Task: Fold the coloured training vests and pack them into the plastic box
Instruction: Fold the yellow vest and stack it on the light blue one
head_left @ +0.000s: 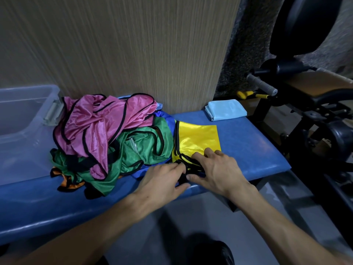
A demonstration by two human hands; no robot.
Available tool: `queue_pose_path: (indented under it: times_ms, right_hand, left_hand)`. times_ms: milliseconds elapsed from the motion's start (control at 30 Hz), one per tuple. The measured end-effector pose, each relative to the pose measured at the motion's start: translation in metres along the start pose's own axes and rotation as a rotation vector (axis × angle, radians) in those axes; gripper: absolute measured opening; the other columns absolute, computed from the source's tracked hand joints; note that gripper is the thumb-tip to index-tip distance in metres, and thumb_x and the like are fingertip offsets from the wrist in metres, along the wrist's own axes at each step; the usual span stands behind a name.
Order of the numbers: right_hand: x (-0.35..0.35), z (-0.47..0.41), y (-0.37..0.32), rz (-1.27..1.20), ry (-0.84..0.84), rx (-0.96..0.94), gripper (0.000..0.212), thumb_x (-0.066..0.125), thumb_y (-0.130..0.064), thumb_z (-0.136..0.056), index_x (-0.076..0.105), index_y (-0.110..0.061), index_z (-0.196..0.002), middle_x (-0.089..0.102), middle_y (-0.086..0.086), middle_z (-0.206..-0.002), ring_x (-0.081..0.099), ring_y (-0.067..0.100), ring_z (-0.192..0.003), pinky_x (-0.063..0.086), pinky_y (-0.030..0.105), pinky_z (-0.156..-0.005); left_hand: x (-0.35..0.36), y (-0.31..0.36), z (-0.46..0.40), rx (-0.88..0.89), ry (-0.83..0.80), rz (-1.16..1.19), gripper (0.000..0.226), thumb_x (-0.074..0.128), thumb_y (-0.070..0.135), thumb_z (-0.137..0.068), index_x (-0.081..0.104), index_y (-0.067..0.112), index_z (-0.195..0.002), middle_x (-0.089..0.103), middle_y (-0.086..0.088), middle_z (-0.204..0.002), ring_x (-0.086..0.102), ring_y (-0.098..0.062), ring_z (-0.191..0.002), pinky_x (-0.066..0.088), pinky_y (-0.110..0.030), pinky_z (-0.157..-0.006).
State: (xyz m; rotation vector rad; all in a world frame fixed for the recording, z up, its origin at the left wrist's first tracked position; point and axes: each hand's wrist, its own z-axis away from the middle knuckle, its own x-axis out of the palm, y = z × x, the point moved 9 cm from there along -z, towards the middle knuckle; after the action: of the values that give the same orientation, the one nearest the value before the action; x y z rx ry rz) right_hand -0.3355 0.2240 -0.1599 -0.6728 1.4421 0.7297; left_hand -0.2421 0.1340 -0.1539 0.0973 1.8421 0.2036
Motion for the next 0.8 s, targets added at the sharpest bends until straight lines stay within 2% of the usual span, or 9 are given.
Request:
queue_pose_path:
  times_ms: [67,233,400,467,533,633,700,767,800]
  right_hand:
    - [-0.001,0.0,0.0,0.005,0.01,-0.002,0.065,0.041,-0.081,-0.087,0.045,-0.036,-0.134,0.052,-0.001,-0.117,0.055,0.026,-0.107,0.042,0.034,-0.067]
    - [0.0,0.001,-0.001,0.013,0.01,-0.007,0.062,0.038,-0.079,-0.09,0.045,-0.037,-0.135,0.052,-0.001,-0.118,0.055,0.026,-0.108,0.04,0.033,-0.066]
    - [-0.002,0.002,-0.001,-0.015,0.005,-0.009,0.056,0.038,-0.073,-0.094,0.044,-0.039,-0.138,0.052,-0.001,-0.121,0.054,0.027,-0.111,0.046,0.035,-0.075]
    - [-0.003,0.004,-0.001,-0.034,-0.009,-0.02,0.057,0.038,-0.072,-0.095,0.04,-0.041,-0.142,0.051,-0.001,-0.124,0.052,0.027,-0.113,0.048,0.036,-0.079]
    - [-0.003,0.006,0.0,-0.04,-0.027,-0.038,0.06,0.037,-0.073,-0.095,0.032,-0.044,-0.147,0.049,-0.002,-0.126,0.051,0.027,-0.115,0.049,0.037,-0.082]
    - [-0.003,0.009,-0.003,-0.015,-0.054,-0.07,0.066,0.036,-0.073,-0.095,0.019,-0.048,-0.153,0.045,0.0,-0.13,0.049,0.028,-0.117,0.047,0.037,-0.085]
    - [-0.001,0.01,-0.009,0.02,-0.055,-0.09,0.07,0.036,-0.074,-0.094,0.013,-0.05,-0.155,0.043,0.002,-0.133,0.047,0.03,-0.117,0.045,0.038,-0.088]
    - [0.001,0.009,-0.013,0.045,-0.055,-0.103,0.071,0.036,-0.074,-0.094,0.013,-0.048,-0.156,0.04,0.003,-0.135,0.044,0.032,-0.119,0.044,0.039,-0.09]
    - [0.002,0.009,-0.015,0.055,-0.06,-0.108,0.07,0.036,-0.074,-0.094,0.014,-0.047,-0.156,0.039,0.004,-0.136,0.043,0.033,-0.119,0.044,0.04,-0.091]
  left_hand:
    - [0.003,0.004,0.0,0.006,0.035,-0.057,0.03,0.056,0.051,-0.093,0.058,0.024,-0.105,0.066,0.007,-0.095,0.065,-0.022,-0.087,0.041,-0.036,-0.062]
    - [0.01,0.01,0.003,0.026,0.064,-0.185,0.019,0.062,0.038,-0.081,0.056,0.022,-0.09,0.059,0.008,-0.081,0.064,-0.018,-0.071,0.032,-0.031,-0.048]
    - [0.013,0.0,0.002,-0.099,0.076,-0.002,0.016,0.055,0.037,-0.095,0.053,0.023,-0.102,0.054,0.008,-0.098,0.058,-0.018,-0.093,0.038,-0.034,-0.062]
    - [0.011,-0.004,0.003,-0.086,0.086,0.101,0.014,0.058,0.035,-0.096,0.055,0.022,-0.101,0.05,0.008,-0.098,0.055,-0.017,-0.095,0.042,-0.033,-0.063]
    - [0.005,-0.004,0.003,0.0,0.118,0.084,0.015,0.063,0.034,-0.096,0.06,0.02,-0.101,0.047,0.007,-0.1,0.051,-0.017,-0.096,0.044,-0.029,-0.065]
    - [-0.006,0.003,0.003,0.216,0.165,-0.071,0.014,0.066,0.029,-0.094,0.063,0.016,-0.1,0.053,0.001,-0.124,0.05,-0.023,-0.116,0.05,-0.037,-0.089]
    - [-0.007,0.005,0.0,0.327,0.128,-0.111,0.012,0.062,0.027,-0.097,0.06,0.016,-0.102,0.048,-0.005,-0.146,0.041,-0.025,-0.14,0.04,-0.039,-0.112]
    - [0.001,-0.001,-0.006,0.335,-0.011,-0.049,0.017,0.051,0.028,-0.103,0.057,0.014,-0.112,0.046,-0.005,-0.152,0.039,-0.023,-0.145,0.036,-0.038,-0.118]
    - [0.005,-0.003,-0.009,0.299,-0.094,-0.014,0.023,0.046,0.03,-0.105,0.054,0.014,-0.119,0.05,-0.004,-0.147,0.048,-0.023,-0.137,0.042,-0.04,-0.112]
